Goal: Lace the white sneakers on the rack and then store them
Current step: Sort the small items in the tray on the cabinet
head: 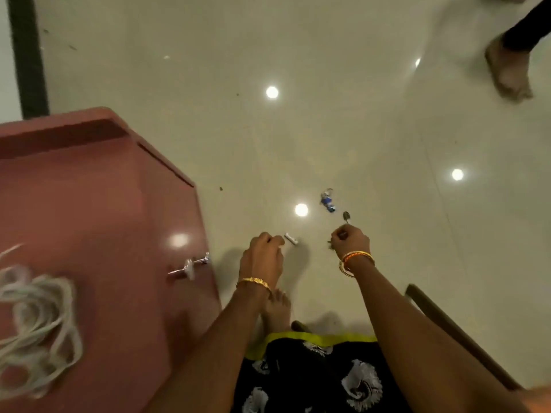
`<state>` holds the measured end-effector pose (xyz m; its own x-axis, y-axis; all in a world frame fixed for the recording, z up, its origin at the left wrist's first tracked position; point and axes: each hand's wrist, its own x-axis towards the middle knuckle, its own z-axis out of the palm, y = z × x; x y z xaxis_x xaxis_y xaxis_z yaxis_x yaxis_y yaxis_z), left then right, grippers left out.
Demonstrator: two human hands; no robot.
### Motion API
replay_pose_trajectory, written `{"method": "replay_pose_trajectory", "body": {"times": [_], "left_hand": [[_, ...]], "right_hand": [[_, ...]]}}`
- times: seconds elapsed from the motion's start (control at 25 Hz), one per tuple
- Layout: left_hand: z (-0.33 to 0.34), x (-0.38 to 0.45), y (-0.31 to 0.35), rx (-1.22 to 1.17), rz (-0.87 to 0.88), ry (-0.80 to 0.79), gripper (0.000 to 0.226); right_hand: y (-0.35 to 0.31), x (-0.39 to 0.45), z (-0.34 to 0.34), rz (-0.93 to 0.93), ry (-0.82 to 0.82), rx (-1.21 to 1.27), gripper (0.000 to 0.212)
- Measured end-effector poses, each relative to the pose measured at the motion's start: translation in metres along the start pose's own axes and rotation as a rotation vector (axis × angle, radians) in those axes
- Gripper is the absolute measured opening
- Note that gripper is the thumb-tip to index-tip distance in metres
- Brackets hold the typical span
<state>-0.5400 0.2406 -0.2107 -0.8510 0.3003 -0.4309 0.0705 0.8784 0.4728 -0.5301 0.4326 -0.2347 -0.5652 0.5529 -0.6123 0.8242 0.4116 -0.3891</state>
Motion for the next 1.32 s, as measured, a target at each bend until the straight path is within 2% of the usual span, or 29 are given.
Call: {"method": "replay_pose_trajectory", "body": {"times": [0.08,0.2,0.28,0.36,0.48,0.6,0.68,0.76,0.8,0.88,1.0,1.08,1.2,1.32], "left_hand": [[0.041,0.045,-0.007,0.157,0.05,-0.132,0.037],[0.108,0.101,-0.024,0.305,0.131,-0.298,0.05],[0.149,0.127,-0.036,0.365,0.17,-0.365,0.053],[0.179,0.141,-0.046,0.422,0.189,-0.347,0.046],[0.205,0.145,-0.052,0.491,0.201,-0.277,0.031],[0.204,0.134,-0.056,0.438,0.127,-0.237,0.025],[0.187,0.125,-0.054,0.252,-0.035,-0.212,0.019],[0.152,0.114,-0.044,-0.026,-0.222,-0.18,0.016],[0.131,0.107,-0.036,-0.183,-0.303,-0.146,0.013],[0.079,0.093,-0.014,-0.481,-0.413,-0.033,0.011],[-0.004,0.06,0.02,-0.779,-0.491,0.161,0.012],[-0.066,0.024,0.034,-0.907,-0.453,0.257,0.008],[-0.149,-0.05,0.027,-0.943,-0.319,0.365,0.012],[-0.198,-0.127,-0.007,-0.936,-0.315,0.524,0.009]], "right_hand": [[0.046,0.045,0.019,0.091,-0.06,-0.032,0.015],[0.096,0.103,0.059,0.085,-0.162,-0.124,0.044],[0.115,0.132,0.086,0.055,-0.181,-0.176,0.054],[0.126,0.148,0.111,0.015,-0.085,-0.228,0.044],[0.134,0.151,0.132,0.01,0.11,-0.121,0.022],[0.129,0.137,0.133,0.025,0.1,0.049,0.015],[0.115,0.125,0.127,0.134,0.091,0.257,0.009],[0.082,0.11,0.108,0.347,0.029,0.612,0.013],[0.062,0.099,0.094,0.433,-0.046,0.78,0.015],[0.019,0.072,0.063,0.47,-0.218,0.969,0.018],[-0.041,0.027,0.027,0.338,-0.448,1.034,0.027],[-0.083,-0.015,0.005,0.243,-0.573,1.04,0.03],[-0.138,-0.093,-0.023,0.084,-0.752,0.958,0.036],[-0.166,-0.166,-0.03,-0.076,-0.858,0.853,0.037]]}}
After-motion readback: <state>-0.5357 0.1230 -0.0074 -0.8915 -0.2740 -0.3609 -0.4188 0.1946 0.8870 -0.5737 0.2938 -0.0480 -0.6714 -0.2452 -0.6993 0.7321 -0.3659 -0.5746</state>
